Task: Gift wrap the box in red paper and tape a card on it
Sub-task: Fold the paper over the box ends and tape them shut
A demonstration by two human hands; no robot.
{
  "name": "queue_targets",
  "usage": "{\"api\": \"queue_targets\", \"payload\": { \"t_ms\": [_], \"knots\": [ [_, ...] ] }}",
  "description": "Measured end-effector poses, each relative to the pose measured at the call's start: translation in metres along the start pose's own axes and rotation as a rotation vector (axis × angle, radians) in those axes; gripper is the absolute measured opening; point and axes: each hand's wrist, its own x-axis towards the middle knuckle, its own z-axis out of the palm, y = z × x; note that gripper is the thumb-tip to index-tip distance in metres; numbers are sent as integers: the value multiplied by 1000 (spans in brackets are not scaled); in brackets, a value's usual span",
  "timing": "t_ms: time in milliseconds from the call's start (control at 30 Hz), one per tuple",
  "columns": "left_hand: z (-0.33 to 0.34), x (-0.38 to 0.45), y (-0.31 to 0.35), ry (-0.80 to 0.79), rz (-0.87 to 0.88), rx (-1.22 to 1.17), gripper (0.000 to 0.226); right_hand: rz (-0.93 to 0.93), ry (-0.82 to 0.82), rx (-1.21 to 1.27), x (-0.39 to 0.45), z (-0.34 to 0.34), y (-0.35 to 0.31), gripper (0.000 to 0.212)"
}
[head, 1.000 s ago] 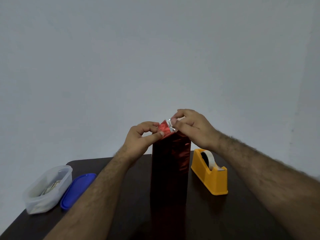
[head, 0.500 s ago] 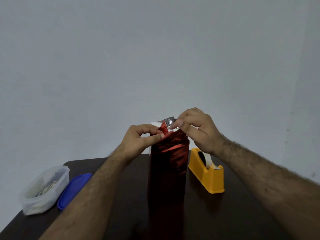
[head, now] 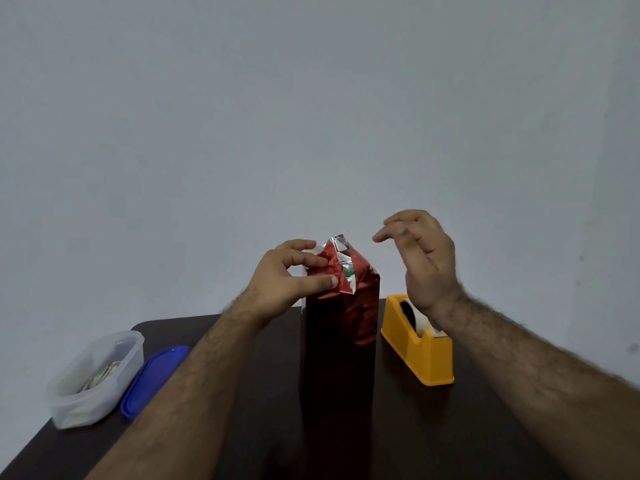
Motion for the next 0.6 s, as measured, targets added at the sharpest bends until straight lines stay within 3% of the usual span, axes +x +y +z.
{"api": "queue_targets", "payload": {
  "t_ms": [133, 267, 400, 600],
  "knots": [
    [0, 0, 0, 16, -20, 2, 32, 372, 156, 9, -12, -12, 23, 34],
    [4, 1, -1, 17, -63, -22, 25, 653, -73, -453, -29, -35, 57, 31],
    [14, -1, 5, 22, -77, -74, 35, 724, -124, -542, -35, -47, 72, 30],
    [15, 0, 5, 8, -51, -127, 18, 742, -101, -534, -31, -47, 70, 35]
  ]
}}
